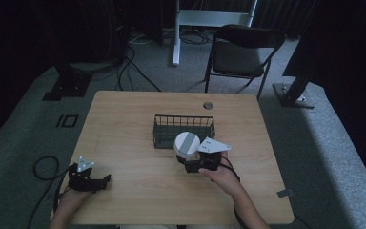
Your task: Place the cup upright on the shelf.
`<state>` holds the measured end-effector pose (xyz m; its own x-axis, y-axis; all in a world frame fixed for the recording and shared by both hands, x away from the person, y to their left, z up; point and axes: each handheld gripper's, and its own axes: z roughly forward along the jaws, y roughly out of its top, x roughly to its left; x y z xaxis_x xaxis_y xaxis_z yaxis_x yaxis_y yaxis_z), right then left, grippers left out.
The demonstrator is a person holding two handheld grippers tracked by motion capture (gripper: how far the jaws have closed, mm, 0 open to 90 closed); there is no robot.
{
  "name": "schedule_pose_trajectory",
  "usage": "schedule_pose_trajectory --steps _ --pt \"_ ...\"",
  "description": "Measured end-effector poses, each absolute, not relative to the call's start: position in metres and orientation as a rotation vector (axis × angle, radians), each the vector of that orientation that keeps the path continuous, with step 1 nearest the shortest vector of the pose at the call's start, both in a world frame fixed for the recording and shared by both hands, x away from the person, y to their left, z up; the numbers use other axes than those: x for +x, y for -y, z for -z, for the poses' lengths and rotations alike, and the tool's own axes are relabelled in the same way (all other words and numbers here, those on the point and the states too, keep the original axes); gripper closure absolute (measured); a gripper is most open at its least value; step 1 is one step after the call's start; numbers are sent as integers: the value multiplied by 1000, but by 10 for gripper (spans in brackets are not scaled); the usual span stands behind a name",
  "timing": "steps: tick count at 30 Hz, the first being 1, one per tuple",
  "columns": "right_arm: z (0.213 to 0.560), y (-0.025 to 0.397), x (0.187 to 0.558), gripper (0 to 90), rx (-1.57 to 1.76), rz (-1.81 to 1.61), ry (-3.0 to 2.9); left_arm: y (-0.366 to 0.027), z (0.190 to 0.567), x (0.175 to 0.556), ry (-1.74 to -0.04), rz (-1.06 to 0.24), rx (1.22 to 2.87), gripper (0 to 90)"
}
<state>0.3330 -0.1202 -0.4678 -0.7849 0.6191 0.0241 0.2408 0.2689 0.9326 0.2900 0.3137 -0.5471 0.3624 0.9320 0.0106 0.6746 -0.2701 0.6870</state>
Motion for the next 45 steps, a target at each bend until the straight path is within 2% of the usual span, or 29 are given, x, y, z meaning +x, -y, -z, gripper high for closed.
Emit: schedule_pose_trajectory --steps 23,32,45 --pt "415 112 378 183 949 -1468 -2014 -314 547 290 -1387 -564 2035 12" --pt "413 105 399 183 1057 -1386 -1950 -314 547 290 -1386 -564 2037 12" --pt "426 84 414 183 1228 -1266 -1857 -314 547 290 -1387 -565 2035 12"
